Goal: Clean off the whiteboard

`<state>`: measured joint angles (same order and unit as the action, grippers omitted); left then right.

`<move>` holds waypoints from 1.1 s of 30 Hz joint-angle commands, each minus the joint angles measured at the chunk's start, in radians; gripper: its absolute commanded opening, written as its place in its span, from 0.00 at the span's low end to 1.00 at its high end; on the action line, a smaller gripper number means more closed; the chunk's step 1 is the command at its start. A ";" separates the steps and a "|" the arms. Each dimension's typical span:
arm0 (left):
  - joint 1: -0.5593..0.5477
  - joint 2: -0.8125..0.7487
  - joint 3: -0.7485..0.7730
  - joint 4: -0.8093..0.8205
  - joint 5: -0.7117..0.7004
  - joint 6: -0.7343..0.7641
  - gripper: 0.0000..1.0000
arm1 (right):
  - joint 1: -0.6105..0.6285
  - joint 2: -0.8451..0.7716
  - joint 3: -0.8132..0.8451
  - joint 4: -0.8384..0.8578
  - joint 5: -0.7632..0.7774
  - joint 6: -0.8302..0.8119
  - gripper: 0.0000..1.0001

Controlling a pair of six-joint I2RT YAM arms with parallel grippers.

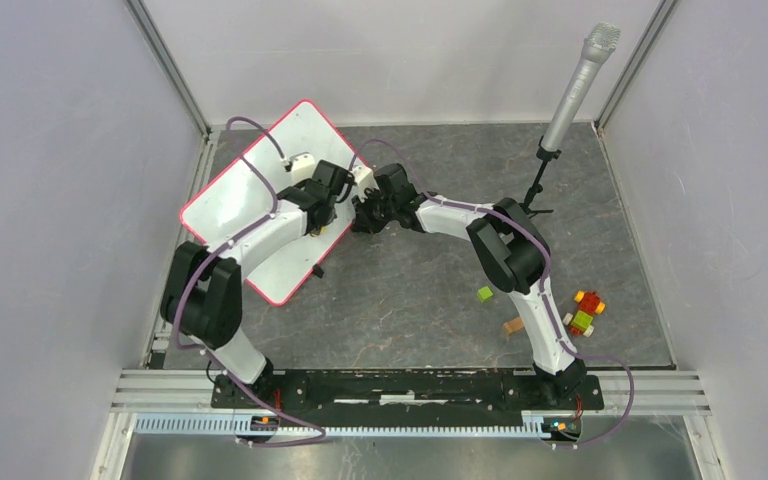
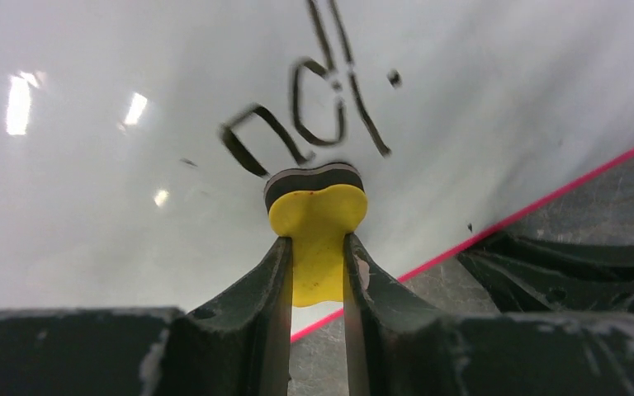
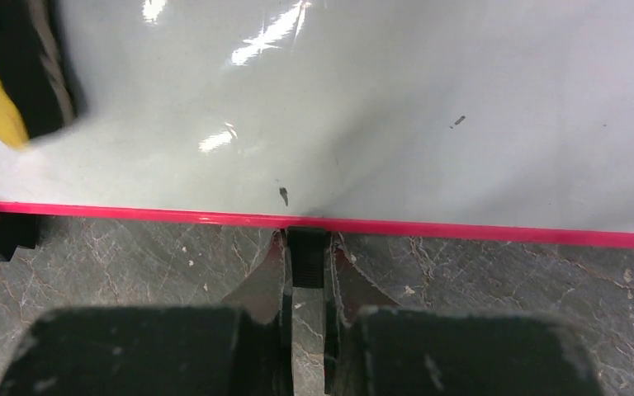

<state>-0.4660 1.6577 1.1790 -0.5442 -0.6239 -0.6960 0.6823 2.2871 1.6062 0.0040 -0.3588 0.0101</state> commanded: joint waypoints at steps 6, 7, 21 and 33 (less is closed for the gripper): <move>0.154 -0.179 0.022 0.025 -0.117 0.044 0.24 | -0.035 0.012 -0.002 -0.059 0.020 0.010 0.00; 0.157 -0.180 0.032 0.027 -0.126 0.053 0.24 | -0.035 0.013 -0.002 -0.060 0.019 0.011 0.00; 0.074 0.093 0.102 0.040 0.054 0.012 0.21 | -0.040 0.012 -0.003 -0.060 0.019 0.012 0.00; 0.082 0.095 0.163 0.041 0.057 0.043 0.20 | -0.041 0.015 -0.002 -0.059 0.016 0.013 0.00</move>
<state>-0.4427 1.7718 1.3113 -0.4824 -0.5297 -0.6674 0.6781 2.2883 1.6062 0.0063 -0.3634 0.0101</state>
